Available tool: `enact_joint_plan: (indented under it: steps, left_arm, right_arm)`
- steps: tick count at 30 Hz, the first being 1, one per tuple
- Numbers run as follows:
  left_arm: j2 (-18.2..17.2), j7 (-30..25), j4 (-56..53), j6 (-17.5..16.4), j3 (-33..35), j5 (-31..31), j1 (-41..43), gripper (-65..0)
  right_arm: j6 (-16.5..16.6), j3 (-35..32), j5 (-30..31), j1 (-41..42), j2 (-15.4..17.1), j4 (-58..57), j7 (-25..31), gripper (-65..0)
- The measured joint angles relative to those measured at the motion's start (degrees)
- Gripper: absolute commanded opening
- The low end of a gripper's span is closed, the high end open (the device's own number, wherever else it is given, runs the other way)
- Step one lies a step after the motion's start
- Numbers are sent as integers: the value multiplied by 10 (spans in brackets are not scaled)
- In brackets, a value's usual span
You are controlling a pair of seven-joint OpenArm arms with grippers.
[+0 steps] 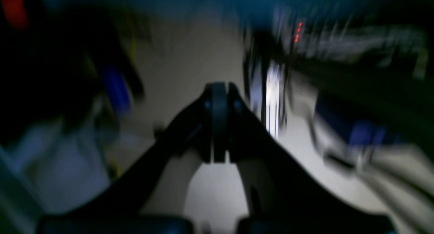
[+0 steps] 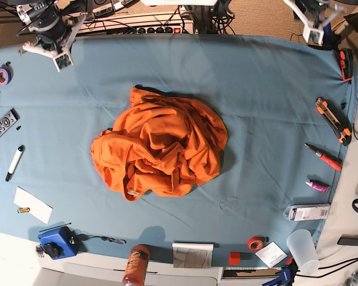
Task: Layout the t-shirt on the table in an organized manner, then fold the t-shirt properly
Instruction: 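Lower both grippers toward the crumpled orange t-shirt and grasp its edges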
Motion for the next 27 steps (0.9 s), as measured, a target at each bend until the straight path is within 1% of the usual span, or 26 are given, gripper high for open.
enact_joint_plan:
  steps: [2, 5, 8, 10, 11, 12, 14, 15, 16, 18, 19, 20, 21, 23, 25, 26, 27]
  left_arm:
    - [0, -24, 1, 1, 1, -6, -25, -650]
    - [0, -20, 0, 2, 0, -2, -57, -650]
    - [0, -58, 0, 3, 0, -2, -96, -650]
    - [0, -70, 0, 0, 0, -3, -114, -645]
    - [0, -72, 0, 1, 0, -3, -123, -590]
    - [0, -73, 0, 1, 0, -3, -133, -531]
    - [0, -91, 0, 1, 0, -5, -154, -432]
    - [0, -98, 0, 1, 0, -10, -164, -404]
    - [0, -101, 0, 1, 0, -15, -172, -393]
    - [0, -110, 0, -30, 0, -31, -188, -392]
    - [0, -124, -7, -57, 0, -49, -200, -392]
    - [0, -125, -19, -78, 0, -66, -214, -392]
    - [0, -124, -31, -92, 7, -70, -227, -392]
    - [-3, -124, -58, -100, 27, -78, -247, -392]
    - [-5, -120, -84, -102, 57, -69, -269, -392]
    - [-5, -121, -98, -102, 76, -64, -282, -392]
    - [-5, -122, -110, -102, 93, -52, -294, -392]
  right_arm:
    - [-2, 0, -1, 21, 0, 0, 0, -650]
    - [-2, 0, -15, 43, 0, 0, 0, -650]
    - [-1, 0, -46, 56, 0, 0, 1, -650]
    - [-1, 0, -66, 60, 0, 0, 0, -650]
    - [-1, 0, -73, 62, 0, 0, 1, -650]
    - [-1, 0, -75, 63, 0, 0, 1, -618]
    - [0, 0, -82, 63, 0, 0, 2, -506]
    - [1, 0, -83, 63, 0, 0, 2, -459]
    - [1, 0, -83, 63, 0, 0, 3, -435]
    - [1, 0, -83, 63, 0, 0, 15, -433]
    - [1, 0, -83, 66, 0, 0, 21, -433]
    - [3, 0, -82, 73, 0, 0, 22, -433]
    - [3, -1, -82, 85, 0, 0, 20, -433]
    - [2, -2, -74, 115, 0, 0, 23, -433]
    - [5, -2, -59, 144, 0, 0, 24, -433]
    - [17, -2, -45, 161, -1, 0, 27, -433]
    - [36, -2, -28, 177, -1, -9, 42, -433]
